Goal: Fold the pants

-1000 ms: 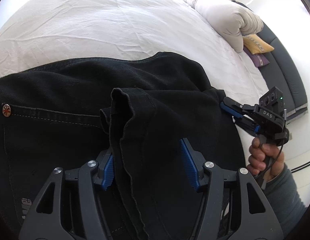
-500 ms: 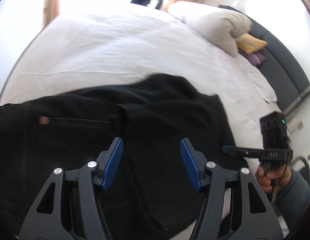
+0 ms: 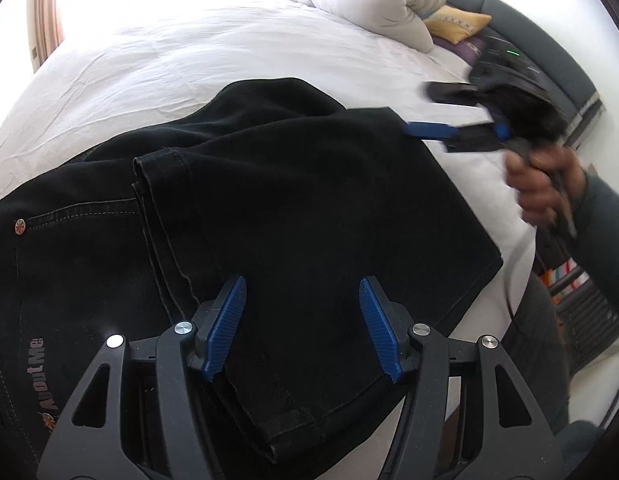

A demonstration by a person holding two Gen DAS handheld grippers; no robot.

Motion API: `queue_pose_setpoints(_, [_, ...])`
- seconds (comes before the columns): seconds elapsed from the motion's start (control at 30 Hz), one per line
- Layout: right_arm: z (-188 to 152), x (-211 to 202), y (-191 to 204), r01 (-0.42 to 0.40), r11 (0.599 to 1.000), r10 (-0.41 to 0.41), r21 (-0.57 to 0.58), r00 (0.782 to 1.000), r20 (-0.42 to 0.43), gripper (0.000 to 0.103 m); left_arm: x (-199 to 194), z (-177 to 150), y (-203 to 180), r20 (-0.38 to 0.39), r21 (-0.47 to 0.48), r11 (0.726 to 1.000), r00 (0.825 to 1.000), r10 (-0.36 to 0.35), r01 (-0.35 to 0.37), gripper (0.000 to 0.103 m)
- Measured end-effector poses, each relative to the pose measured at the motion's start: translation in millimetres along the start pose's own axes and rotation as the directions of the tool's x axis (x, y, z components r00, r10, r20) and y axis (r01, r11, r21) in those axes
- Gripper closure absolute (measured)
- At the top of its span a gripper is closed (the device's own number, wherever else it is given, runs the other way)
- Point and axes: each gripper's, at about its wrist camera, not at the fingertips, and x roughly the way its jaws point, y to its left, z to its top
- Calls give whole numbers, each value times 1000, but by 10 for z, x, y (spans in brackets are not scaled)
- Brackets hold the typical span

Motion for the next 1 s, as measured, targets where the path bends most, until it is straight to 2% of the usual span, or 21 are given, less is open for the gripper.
queue_pose_setpoints(0.03, [83, 126, -136, 23, 999, -22, 30, 999, -24, 39, -2, -31, 26, 1, 3, 1000, 1000, -2, 2, 46])
queue_pose_setpoints(0.07, [127, 247, -277, 24, 997, -21, 70, 998, -51, 44, 7, -51, 27, 6, 5, 1000, 1000, -4, 4, 46])
queue_pose_setpoints(0.1, [107, 268, -428, 3, 995, 3, 103, 998, -56, 56, 21, -71, 25, 13, 5, 1000, 1000, -6, 6, 46])
queue_pose_setpoints(0.13, [69, 232, -490, -14, 993, 17, 114, 999, -29, 61, 27, -92, 33, 22, 6, 1000, 1000, -10, 10, 46])
queue_pose_setpoints(0.17, [9, 171, -516, -37, 991, 38, 130, 999, -8, 62, 24, -116, 45, 34, 4, 1000, 999, -14, 14, 45])
queue_pose_setpoints(0.23, [-226, 72, -481, -80, 989, 83, 126, 996, -15, 61, 23, -137, 56, 59, 2, 1000, 998, -19, 18, 45])
queue_pose_setpoints(0.33, [-714, 69, -320, -83, 992, 93, 96, 991, -99, 60, 21, -170, 44, 81, 15, 1000, 997, -7, 6, 45])
queue_pose_setpoints(0.4, [-1026, 2, -203, -94, 991, 105, 90, 986, -127, 59, -17, -176, 64, 84, 7, 1000, 996, -15, 14, 45])
queue_pose_setpoints(0.53, [-1392, -222, 33, -97, 990, 107, 102, 989, -99, 46, -389, -180, 189, 98, -100, 994, 995, -28, 38, 44])
queue_pose_setpoints(0.57, [-1455, -279, 93, -98, 991, 106, 94, 990, -89, 45, -552, -210, 241, 125, -129, 991, 992, -21, 37, 43])
queue_pose_setpoints(0.63, [-1467, -286, 326, -116, 991, 120, 59, 991, -61, 45, -959, -325, 388, 208, -195, 980, 978, 7, 34, 22])
queue_pose_setpoints(0.7, [-1362, -190, 608, -142, 990, 142, 4, 989, -32, 42, -1281, -490, 574, 259, -282, 960, 963, 76, 0, 14])
queue_pose_setpoints(0.77, [-1198, -74, 805, -163, 986, 163, -41, 987, -3, 38, -1545, -738, 850, 271, -429, 903, 955, 120, 8, 14])
queue_pose_setpoints(0.87, [-877, 256, 1089, -200, 976, 202, -85, 979, 17, 37, -1785, -1178, 1250, 270, -649, 758, 952, 146, 68, 13])
queue_pose_setpoints(0.93, [-714, 526, 1243, -231, 967, 233, -103, 972, 8, 37, -1865, -1433, 1465, 293, -744, 658, 941, 169, 114, 13])
queue_pose_setpoints(1.0, [-588, 817, 1333, -248, 964, 249, -95, 969, -11, 37, -1873, -1587, 1611, 305, -799, 583, 935, 180, 149, 13])
